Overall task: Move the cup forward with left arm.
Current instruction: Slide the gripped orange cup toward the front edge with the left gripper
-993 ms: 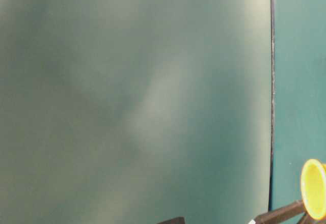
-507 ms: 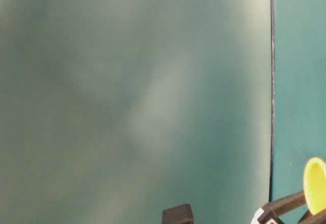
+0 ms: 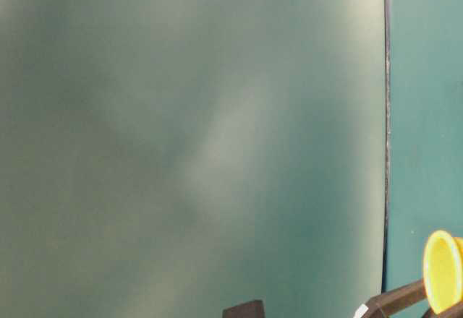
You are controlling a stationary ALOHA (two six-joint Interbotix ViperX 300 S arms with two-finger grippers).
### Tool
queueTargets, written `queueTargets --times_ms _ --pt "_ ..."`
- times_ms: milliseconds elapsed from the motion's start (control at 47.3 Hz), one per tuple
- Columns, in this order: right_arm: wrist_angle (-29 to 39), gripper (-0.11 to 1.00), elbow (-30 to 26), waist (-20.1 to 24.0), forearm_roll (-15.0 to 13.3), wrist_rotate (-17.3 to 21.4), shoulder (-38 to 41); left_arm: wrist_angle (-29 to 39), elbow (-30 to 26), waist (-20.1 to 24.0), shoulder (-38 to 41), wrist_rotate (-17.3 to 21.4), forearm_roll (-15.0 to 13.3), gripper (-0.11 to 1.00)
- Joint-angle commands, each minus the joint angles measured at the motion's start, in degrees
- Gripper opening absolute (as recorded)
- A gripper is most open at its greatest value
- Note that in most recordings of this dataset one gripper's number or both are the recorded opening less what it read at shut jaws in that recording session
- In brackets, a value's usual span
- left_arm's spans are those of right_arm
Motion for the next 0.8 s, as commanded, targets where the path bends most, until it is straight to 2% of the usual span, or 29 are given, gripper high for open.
queueTargets --times_ms 0,148,401,782 --pt "-0.62 0.0 -1.93 0.0 0.09 0.09 0.26 -0.44 -0.62 -0.88 -1.41 0.09 0.09 0.63" --pt "-0.53 0.0 -2.02 0.0 0.09 0.09 0.26 -0.53 -0.7 -3.25 -1.41 0.0 0.09 0.63" --pt "-0.26 0.0 -1.93 0.0 0.09 0.09 0.26 -0.18 -1.93 -9.76 -1.41 -0.97 -0.35 0.63" --pt "-0.09 0.0 -1.93 -0.09 0.09 0.09 0.35 3.43 -3.69 -18.98 -1.41 -0.88 -0.35 0.63"
